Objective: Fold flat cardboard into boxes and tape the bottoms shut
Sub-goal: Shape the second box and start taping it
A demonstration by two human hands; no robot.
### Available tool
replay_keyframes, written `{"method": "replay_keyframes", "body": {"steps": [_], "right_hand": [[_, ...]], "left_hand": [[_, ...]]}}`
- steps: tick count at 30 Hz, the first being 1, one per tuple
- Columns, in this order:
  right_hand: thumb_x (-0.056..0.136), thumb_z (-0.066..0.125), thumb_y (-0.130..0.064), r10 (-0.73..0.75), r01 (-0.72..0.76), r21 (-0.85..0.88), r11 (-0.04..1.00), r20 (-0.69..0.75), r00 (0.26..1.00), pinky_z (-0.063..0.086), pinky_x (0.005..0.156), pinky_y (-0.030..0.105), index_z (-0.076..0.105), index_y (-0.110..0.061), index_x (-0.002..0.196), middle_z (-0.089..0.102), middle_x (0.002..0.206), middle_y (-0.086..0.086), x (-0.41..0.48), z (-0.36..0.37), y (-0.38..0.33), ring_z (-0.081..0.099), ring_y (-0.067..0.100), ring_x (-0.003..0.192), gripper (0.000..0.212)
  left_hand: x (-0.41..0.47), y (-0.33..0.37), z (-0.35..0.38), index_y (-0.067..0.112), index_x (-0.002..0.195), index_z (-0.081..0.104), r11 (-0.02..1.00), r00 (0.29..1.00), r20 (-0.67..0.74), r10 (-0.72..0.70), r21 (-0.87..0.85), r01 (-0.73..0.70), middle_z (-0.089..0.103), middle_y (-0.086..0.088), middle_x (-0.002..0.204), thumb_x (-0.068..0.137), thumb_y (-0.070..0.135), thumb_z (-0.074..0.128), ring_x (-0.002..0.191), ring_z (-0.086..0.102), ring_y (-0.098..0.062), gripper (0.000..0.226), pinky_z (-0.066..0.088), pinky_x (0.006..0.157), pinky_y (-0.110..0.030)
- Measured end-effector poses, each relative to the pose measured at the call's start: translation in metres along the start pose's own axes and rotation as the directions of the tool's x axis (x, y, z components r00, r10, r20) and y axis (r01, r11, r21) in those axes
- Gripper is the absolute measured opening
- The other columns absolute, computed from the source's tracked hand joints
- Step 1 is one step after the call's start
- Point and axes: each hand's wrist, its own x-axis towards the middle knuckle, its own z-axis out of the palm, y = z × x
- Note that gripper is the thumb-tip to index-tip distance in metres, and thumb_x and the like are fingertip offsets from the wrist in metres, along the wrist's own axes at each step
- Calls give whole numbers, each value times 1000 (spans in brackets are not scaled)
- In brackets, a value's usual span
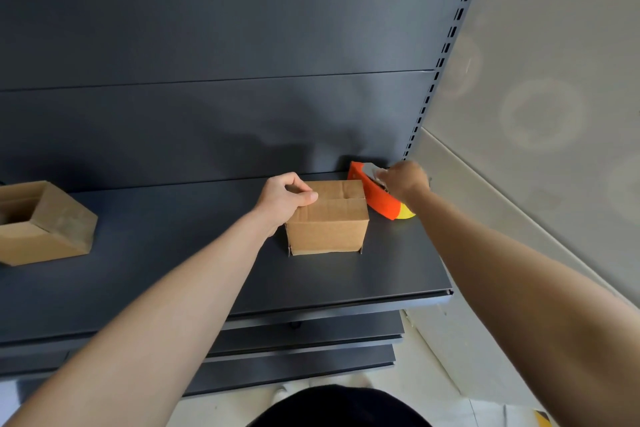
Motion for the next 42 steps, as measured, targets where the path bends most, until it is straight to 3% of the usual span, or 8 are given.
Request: {"method": "replay_keyframes", "body": {"steps": [4, 10, 14, 17, 23, 34, 39, 42], "right_hand": [[80, 59, -41, 36, 2, -293, 956, 123, 992, 47, 78, 31, 55, -14, 122, 59, 106, 6, 18, 17, 29, 57, 29, 103, 50], [87, 54, -42, 42, -16, -214, 977, 116, 992, 19, 112, 46, 59, -10, 125, 54, 134, 14, 17, 19, 36, 41, 32, 130, 50], [87, 57, -10, -89, 87, 35, 996, 91, 992, 43, 87, 33, 65, -5, 114, 62, 102, 14, 16, -14, 25, 56, 26, 95, 29], [75, 64, -18, -170, 126, 371, 920, 91, 981, 39, 57, 28, 65, -2, 85, 57, 79, 12, 0, -49, 1, 50, 23, 66, 19], [71, 73, -47, -311, 118, 641, 758, 197, 930, 55, 63, 31, 66, -1, 93, 70, 73, 12, -28, -72, -37, 66, 21, 59, 51], [54, 74, -59, -287, 96, 546, 832, 276, 917, 54, 79, 43, 66, -3, 98, 70, 83, 17, -41, -46, -50, 65, 28, 69, 72], [85, 62, -44, -310, 120, 515, 849, 302, 901, 55, 59, 28, 64, -5, 88, 70, 65, 8, -42, -45, -54, 65, 18, 53, 39], [84, 64, -47, -308, 131, 491, 861, 300, 903, 54, 58, 27, 64, -6, 88, 69, 66, 7, -43, -46, -54, 64, 17, 53, 41]], "left_hand": [[1, 1, 2, 12, 75, 61, 1000, 1000, -15, -2, 28, 2, 60, 3, 85, 80, 14, 75, 77, 50, -9, 16, 37, 63, -22], [5, -2, 4, 12, 74, 62, 999, 999, -38, -9, 38, 11, 62, 1, 90, 79, 13, 76, 82, 52, -14, 15, 38, 69, -26], [5, 1, 2, 13, 73, 62, 999, 999, -23, -23, 27, 23, 63, 1, 89, 79, 12, 76, 77, 52, -11, 16, 38, 63, -24], [4, 2, 1, 13, 74, 62, 999, 1000, -17, -24, 27, 25, 64, 0, 91, 79, 12, 76, 81, 53, -11, 15, 39, 65, -23], [1, 4, 1, 13, 76, 62, 1000, 1000, -16, -9, 20, 9, 62, 4, 85, 79, 11, 75, 79, 52, -7, 14, 36, 64, -17], [-7, 6, -16, 15, 93, 71, 997, 999, -42, 29, -74, -32, 60, 2, 115, 96, 40, 50, 109, 54, -15, 32, 42, 91, -28], [-14, 20, -30, 12, 91, 69, 954, 992, 92, -87, -279, 110, 69, -4, 98, 92, 66, 20, 93, 59, -19, 73, 39, 89, -33], [-15, 23, -30, 10, 85, 67, 916, 985, 157, -75, -380, 130, 67, -4, 81, 95, 60, 32, 77, 58, -16, 62, 40, 81, -31]]}}
